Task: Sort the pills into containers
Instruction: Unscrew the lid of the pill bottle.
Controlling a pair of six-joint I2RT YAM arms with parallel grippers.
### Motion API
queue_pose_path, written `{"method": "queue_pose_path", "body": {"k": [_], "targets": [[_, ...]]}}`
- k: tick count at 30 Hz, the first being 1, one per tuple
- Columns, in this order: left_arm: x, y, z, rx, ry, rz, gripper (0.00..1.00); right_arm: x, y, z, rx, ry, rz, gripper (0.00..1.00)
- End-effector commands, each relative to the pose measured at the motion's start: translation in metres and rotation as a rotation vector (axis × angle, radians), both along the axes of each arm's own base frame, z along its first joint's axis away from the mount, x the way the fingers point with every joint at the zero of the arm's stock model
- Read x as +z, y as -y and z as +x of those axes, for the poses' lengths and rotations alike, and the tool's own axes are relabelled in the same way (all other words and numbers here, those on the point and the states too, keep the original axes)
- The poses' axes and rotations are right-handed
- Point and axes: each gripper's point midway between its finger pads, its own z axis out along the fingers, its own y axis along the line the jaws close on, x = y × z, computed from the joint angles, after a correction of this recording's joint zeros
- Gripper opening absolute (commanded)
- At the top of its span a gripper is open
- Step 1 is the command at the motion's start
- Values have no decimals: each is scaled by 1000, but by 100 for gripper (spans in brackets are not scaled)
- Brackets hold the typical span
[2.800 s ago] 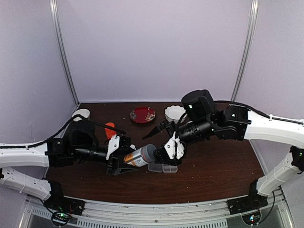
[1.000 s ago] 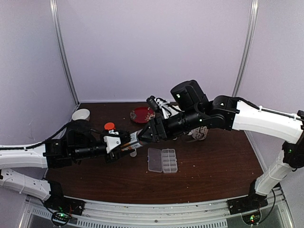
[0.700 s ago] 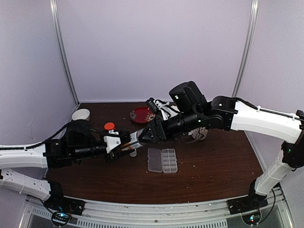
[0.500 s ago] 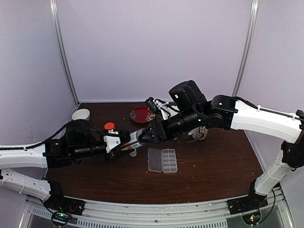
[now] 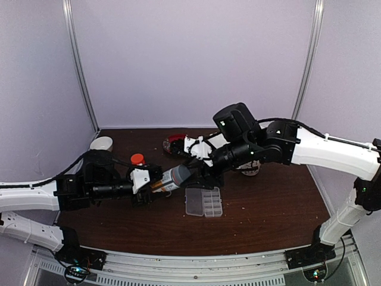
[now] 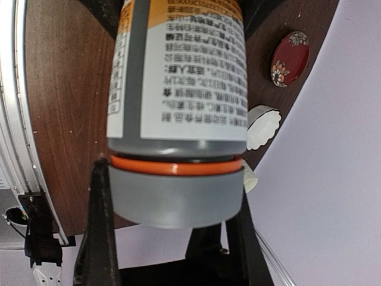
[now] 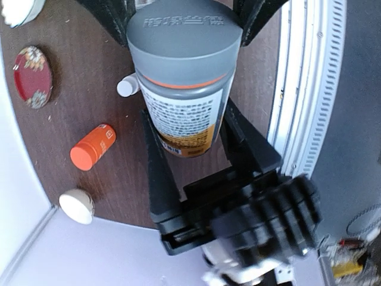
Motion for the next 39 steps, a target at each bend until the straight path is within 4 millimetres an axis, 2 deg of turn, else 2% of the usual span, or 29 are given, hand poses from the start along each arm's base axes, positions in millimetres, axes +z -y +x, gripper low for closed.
{"method": "queue_pose_path", "body": {"k": [1,6,10,16,26,31,34,39], "targets": [[22,10,-8,-57,-21,-114,19,15,-4,-27,394,444,50,20],[17,17,-19,-104,-104,-151,19,-7,8,-45,691,731,16,13],[8,25,-31,-176,-185,-147,19,-6,9,-46,748,853,34,7],[-3,30,-34,-200,-233,-129,18,-2,14,-46,741,918,48,7],[-10,40,-62,-385,-363,-79,19,-5,29,-43,740,1074,1,8],[-16,44,-73,-456,-416,-40,19,4,31,-37,660,1220,52,8],[-15,45,-75,-475,-426,-30,18,12,32,-33,597,1299,85,8],[-23,38,-72,-468,-462,39,19,11,38,-33,601,1300,54,8]]}}
